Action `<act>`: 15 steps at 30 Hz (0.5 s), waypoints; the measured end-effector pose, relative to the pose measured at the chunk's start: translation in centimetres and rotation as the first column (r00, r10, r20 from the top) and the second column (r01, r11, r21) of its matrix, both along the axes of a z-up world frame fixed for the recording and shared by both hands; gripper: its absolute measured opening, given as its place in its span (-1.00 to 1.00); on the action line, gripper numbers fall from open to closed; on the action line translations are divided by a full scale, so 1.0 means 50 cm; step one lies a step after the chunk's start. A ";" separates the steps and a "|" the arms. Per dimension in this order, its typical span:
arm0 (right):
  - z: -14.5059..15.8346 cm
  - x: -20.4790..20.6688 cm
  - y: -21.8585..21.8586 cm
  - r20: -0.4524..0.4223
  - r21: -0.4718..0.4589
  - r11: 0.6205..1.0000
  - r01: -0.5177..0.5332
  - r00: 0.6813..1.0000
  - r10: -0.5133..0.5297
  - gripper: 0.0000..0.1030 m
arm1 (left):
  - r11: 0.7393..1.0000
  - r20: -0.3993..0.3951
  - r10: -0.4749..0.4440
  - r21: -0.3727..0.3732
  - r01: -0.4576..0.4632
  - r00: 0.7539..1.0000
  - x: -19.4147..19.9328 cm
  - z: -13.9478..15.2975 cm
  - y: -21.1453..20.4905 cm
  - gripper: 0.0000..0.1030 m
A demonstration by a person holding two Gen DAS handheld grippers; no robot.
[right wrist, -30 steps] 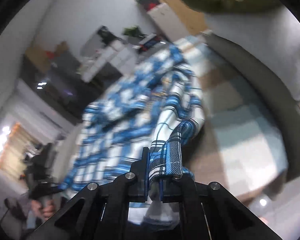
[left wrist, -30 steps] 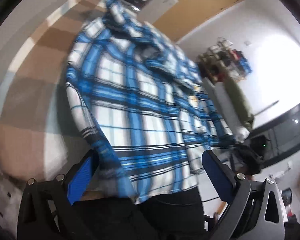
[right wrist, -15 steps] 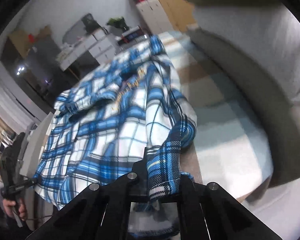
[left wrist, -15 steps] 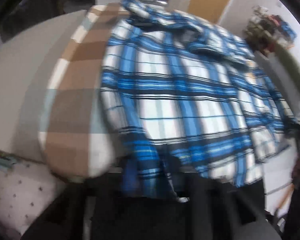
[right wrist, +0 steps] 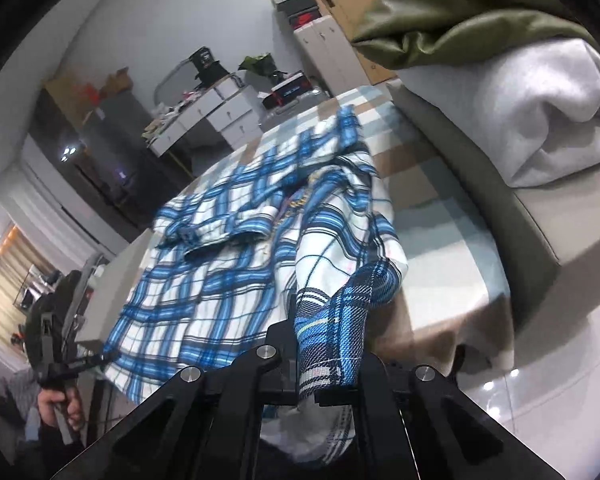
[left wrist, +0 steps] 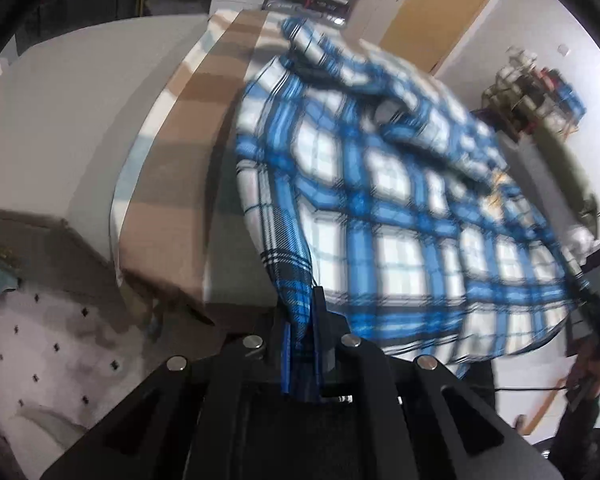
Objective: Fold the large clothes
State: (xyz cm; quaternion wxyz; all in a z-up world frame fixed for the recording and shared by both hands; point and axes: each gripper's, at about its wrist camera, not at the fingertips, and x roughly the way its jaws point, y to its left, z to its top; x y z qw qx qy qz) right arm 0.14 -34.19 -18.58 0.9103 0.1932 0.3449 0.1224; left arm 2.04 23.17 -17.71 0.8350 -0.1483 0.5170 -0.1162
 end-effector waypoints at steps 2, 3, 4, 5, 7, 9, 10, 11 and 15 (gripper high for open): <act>0.013 0.007 0.008 0.011 0.002 1.000 0.000 1.000 0.000 -0.94 | 0.999 0.007 -0.020 -0.049 0.020 1.000 0.029 0.019 -0.004 -0.94; 0.023 0.017 0.013 0.018 0.015 1.000 -0.003 1.000 0.002 -0.94 | 0.997 0.007 -0.033 -0.065 0.033 0.999 0.047 0.028 -0.010 -0.94; 0.031 0.029 0.017 0.022 0.018 1.000 -0.005 1.000 0.005 -0.93 | 0.997 0.016 -0.053 -0.053 0.053 0.998 0.073 0.044 -0.016 -0.94; 0.047 0.047 0.023 0.037 0.021 1.000 -0.009 0.999 0.008 -0.93 | 0.997 0.027 -0.063 -0.035 0.064 0.998 0.093 0.058 -0.020 -0.94; 0.075 0.083 0.033 0.054 0.013 1.000 -0.010 0.999 0.009 -0.93 | 0.995 0.030 -0.090 -0.028 0.091 0.996 0.152 0.087 -0.039 -0.94; 0.114 0.134 0.040 0.070 0.015 1.000 -0.020 0.997 0.019 -0.93 | 0.992 0.029 -0.114 -0.045 0.115 0.993 0.212 0.119 -0.051 -0.94; 0.132 0.157 0.043 0.079 0.004 1.000 -0.022 0.997 0.021 -0.93 | 0.992 0.029 -0.122 -0.041 0.123 0.992 0.245 0.134 -0.058 -0.94; 0.152 0.186 0.046 0.074 -0.024 1.000 -0.016 0.997 0.018 -0.92 | 0.991 0.023 -0.125 -0.035 0.126 0.992 0.277 0.145 -0.064 -0.94; 0.189 0.335 0.066 -0.021 -0.127 0.992 0.019 1.000 -0.022 -0.86 | 0.991 -0.046 -0.124 -0.045 0.122 0.991 0.394 0.149 -0.076 -0.94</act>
